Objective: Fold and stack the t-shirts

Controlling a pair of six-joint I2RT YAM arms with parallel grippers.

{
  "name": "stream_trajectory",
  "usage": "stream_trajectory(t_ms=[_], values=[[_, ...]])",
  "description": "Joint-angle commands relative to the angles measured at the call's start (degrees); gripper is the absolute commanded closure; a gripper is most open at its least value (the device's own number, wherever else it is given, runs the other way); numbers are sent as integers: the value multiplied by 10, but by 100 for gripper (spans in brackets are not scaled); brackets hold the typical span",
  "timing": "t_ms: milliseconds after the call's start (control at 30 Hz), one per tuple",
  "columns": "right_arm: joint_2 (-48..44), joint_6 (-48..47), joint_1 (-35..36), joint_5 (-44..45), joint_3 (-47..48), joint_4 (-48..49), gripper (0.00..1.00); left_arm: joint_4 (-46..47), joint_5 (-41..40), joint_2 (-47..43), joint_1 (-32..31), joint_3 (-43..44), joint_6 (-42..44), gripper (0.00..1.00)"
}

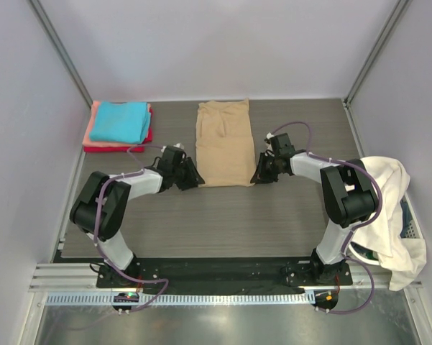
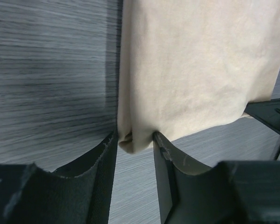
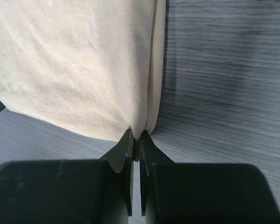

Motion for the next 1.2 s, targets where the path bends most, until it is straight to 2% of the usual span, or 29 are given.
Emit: stream_trajectory(t_ms=[0, 67, 100, 133, 200, 267, 433, 667, 967, 1067, 1167], values=[[9, -6, -3, 0, -8, 7, 99, 8, -18, 27, -14, -18, -7, 61], [9, -6, -2, -2, -10, 8, 99, 14, -20, 39, -16, -17, -13, 65], [8, -6, -2, -4, -12, 9, 99, 14, -21, 41, -16, -15, -15, 78], [7, -6, -2, -6, -13, 9, 99, 15, -24, 41, -17, -15, -19, 86], [3, -5, -3, -9, -17, 9, 99, 14, -27, 33, -16, -12, -20, 96], [-12, -2, -3, -9, -21, 8, 99, 6, -38, 4, -20, -13, -16, 100], [-64, 8, -3, -21, -43, 0, 99, -69, -76, -79, -35, -13, 1, 100], [-205, 12, -2, -16, -89, -52, 99, -170, -100, -235, -92, -41, 2, 100], [-426, 37, 6, 4, -140, -215, 99, -337, -158, -483, -169, -100, -83, 100], [-479, 48, 13, -1, -138, -271, 99, -392, -151, -538, -184, -96, -118, 100], [-501, 52, 17, 0, -114, -305, 99, -429, -132, -553, -187, -77, -117, 100]])
